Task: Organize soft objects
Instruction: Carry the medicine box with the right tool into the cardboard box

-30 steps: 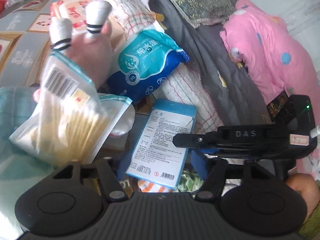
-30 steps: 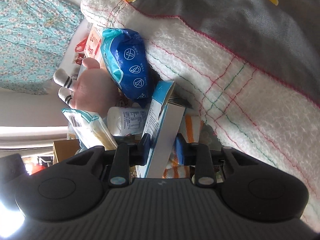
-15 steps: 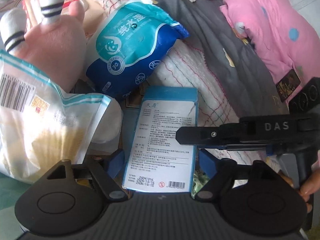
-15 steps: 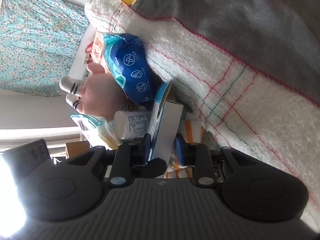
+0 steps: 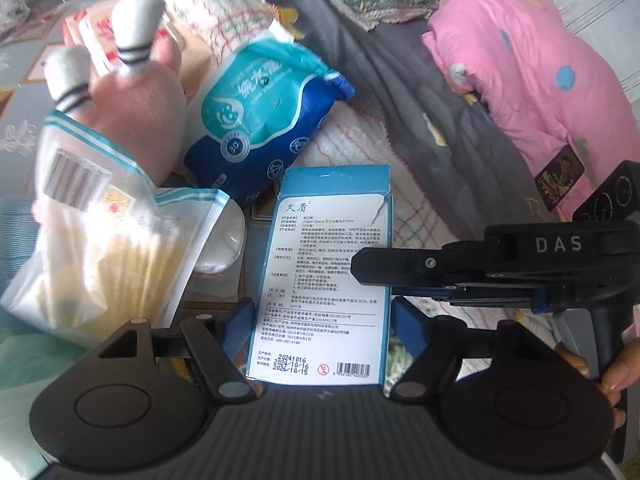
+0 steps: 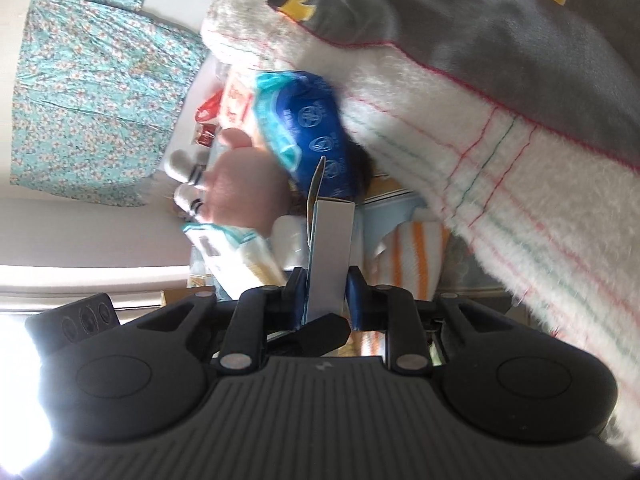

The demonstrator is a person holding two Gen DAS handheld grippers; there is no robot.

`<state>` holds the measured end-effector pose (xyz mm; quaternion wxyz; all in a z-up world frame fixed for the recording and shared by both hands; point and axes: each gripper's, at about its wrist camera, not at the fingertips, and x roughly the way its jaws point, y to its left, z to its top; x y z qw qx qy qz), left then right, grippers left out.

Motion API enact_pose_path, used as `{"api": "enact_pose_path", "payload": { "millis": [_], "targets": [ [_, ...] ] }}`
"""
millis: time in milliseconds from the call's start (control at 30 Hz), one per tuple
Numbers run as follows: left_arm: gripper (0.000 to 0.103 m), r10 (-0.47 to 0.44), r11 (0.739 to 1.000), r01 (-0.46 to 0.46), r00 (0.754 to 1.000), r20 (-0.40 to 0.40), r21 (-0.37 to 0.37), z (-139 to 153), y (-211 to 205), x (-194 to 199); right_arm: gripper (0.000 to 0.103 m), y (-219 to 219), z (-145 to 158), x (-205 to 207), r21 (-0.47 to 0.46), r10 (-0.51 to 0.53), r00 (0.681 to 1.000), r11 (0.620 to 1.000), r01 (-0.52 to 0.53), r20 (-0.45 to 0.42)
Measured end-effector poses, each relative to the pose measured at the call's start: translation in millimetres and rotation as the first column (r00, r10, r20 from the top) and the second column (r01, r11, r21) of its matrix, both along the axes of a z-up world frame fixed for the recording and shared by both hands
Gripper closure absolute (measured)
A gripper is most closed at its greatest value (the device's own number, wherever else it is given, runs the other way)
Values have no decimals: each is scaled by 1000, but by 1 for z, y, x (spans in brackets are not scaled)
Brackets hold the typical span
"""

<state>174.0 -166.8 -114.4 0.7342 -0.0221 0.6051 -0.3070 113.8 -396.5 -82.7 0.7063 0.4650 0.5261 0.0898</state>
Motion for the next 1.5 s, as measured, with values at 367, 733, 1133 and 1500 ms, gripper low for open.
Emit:
{"api": "enact_pose_path", "payload": {
  "millis": [367, 733, 1133, 1500],
  "targets": [
    [28, 24, 999, -17, 988, 151, -43, 78, 65, -34, 84, 65, 75, -20, 11, 22, 991, 1000, -23, 129],
    [28, 244, 969, -247, 932, 268, -20, 145, 218, -59, 84, 227, 126, 5, 73, 239, 936, 961, -266, 260],
    [28, 564, 803, -592, 790, 241, 63, 102, 406, -58, 84, 453, 82, 48, 94, 509, 838, 841, -533, 197],
    [32, 606, 749, -634, 773, 185, 193, 13, 465, -22, 71, 544, 39, 85, -279, 658, 748, 736, -617, 81]
  ]
}}
